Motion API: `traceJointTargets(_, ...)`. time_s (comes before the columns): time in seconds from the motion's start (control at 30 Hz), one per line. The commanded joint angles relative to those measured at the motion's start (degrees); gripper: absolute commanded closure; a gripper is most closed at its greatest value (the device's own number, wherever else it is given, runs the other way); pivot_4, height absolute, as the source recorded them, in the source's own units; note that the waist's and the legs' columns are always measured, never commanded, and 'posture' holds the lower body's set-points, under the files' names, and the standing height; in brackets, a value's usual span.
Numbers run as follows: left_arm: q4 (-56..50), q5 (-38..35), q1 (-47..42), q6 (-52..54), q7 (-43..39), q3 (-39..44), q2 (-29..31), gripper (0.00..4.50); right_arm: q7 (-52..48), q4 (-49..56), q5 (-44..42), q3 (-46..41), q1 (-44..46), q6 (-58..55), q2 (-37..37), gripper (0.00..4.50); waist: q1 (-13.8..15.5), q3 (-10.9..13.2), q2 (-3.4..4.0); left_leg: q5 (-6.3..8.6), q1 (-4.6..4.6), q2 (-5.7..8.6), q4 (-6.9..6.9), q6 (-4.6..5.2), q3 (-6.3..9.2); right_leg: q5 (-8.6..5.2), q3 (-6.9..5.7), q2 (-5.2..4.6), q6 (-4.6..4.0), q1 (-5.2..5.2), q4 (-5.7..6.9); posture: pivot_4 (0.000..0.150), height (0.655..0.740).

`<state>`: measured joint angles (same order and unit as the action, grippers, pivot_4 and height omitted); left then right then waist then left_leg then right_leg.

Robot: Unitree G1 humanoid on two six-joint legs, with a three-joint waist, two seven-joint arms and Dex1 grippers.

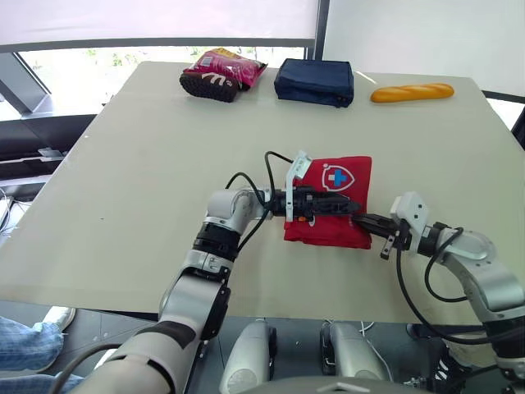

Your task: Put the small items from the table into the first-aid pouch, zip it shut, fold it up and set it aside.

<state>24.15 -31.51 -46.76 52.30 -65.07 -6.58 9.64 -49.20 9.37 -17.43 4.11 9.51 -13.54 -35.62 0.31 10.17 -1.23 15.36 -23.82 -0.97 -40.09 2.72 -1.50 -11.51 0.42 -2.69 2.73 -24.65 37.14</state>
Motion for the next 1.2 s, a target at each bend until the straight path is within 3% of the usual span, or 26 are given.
traceJointTargets(0.03, -7.4, -1.2, 1.2, -2.7, -1.9, 0.9, 2.1, 0.00, -0.1, 1.4, -1.2, -2.2, 0.3, -1.4, -0.7, 4.46, -0.2, 0.0, 0.00, 0.00, -0.01, 0.00, 0.00, 0.00, -0.01, 0.00, 0.01, 0.00, -0.01, -0.01, 0.00, 0.150, 0.7164)
traceJointTargets(0.2, -21.1, -0.6, 3.2, -10.9, -6.6, 2.1, 10.5, 0.00, -0.6, 4.5, -6.3, -6.9, 4.5, -5.7, -2.2, 4.46, -1.1, 0.1, 0.07, -0.01, -0.04, -0.05, 0.00, -0.01, 0.01, 0.00, 0.01, -0.01, -0.06, -0.05, 0.04, 0.150, 0.7164)
traceJointTargets(0.37, -26.4, -0.3, 3.5, -14.5, -6.9, 6.0, 20.0, 0.00, 0.2, 3.0, -8.9, -8.4, 11.3, -8.0, -0.8, 4.46, -1.0, 0.1, 0.11, -0.01, -0.02, -0.10, 0.01, -0.01, -0.01, -0.05, 0.00, 0.01, -0.15, -0.06, 0.06, 0.150, 0.7164)
traceJointTargets(0.63, -33.6, -1.6, 8.1, -16.2, -10.5, 10.8, 34.8, 0.00, 1.1, -16.0, -1.8, -3.1, 22.9, -2.6, 5.6, 4.46, -1.0, 0.2, 0.10, 0.00, -0.05, -0.07, 0.02, -0.01, -0.13, -0.04, 0.04, -0.03, -0.12, -0.06, -0.05, 0.150, 0.7164)
traceJointTargets(0.77, -37.3, -5.3, 9.4, -12.9, -9.0, 13.4, 37.5, 0.00, 1.0, -24.4, 3.1, 0.8, 25.9, -3.4, 7.0, 4.46, -0.9, 0.2, 0.08, 0.00, -0.08, -0.08, 0.01, -0.01, -0.18, -0.03, 0.09, -0.03, -0.12, -0.11, -0.03, 0.150, 0.7164)
traceJointTargets(0.93, -41.7, -10.1, 10.6, -8.1, -4.8, 16.4, 38.5, 0.00, 0.0, -27.0, 6.6, 5.1, 23.5, -7.2, 7.0, 4.46, -1.1, 0.2, 0.07, 0.00, -0.08, -0.08, 0.02, -0.01, -0.12, 0.02, 0.06, -0.04, -0.03, -0.09, -0.02, 0.150, 0.7164)
traceJointTargets(1.07, -43.5, -11.9, 11.3, -6.6, -2.8, 17.1, 39.2, 0.00, 0.6, -25.2, 6.3, 3.0, 23.0, -6.3, 7.2, 4.46, -1.2, 0.2, 0.07, -0.01, -0.03, -0.14, 0.01, -0.02, -0.14, 0.02, 0.07, 0.02, -0.03, -0.08, 0.00, 0.150, 0.7164)
traceJointTargets(1.2, -44.0, -13.2, 11.3, -5.7, -1.8, 17.7, 40.5, 0.00, 1.2, -20.5, 0.4, -4.2, 24.0, -9.8, 6.5, 4.46, -1.1, 0.2, 0.08, -0.01, 0.03, -0.16, 0.02, -0.03, -0.15, 0.01, 0.07, 0.04, -0.03, -0.10, 0.16, 0.150, 0.7164)
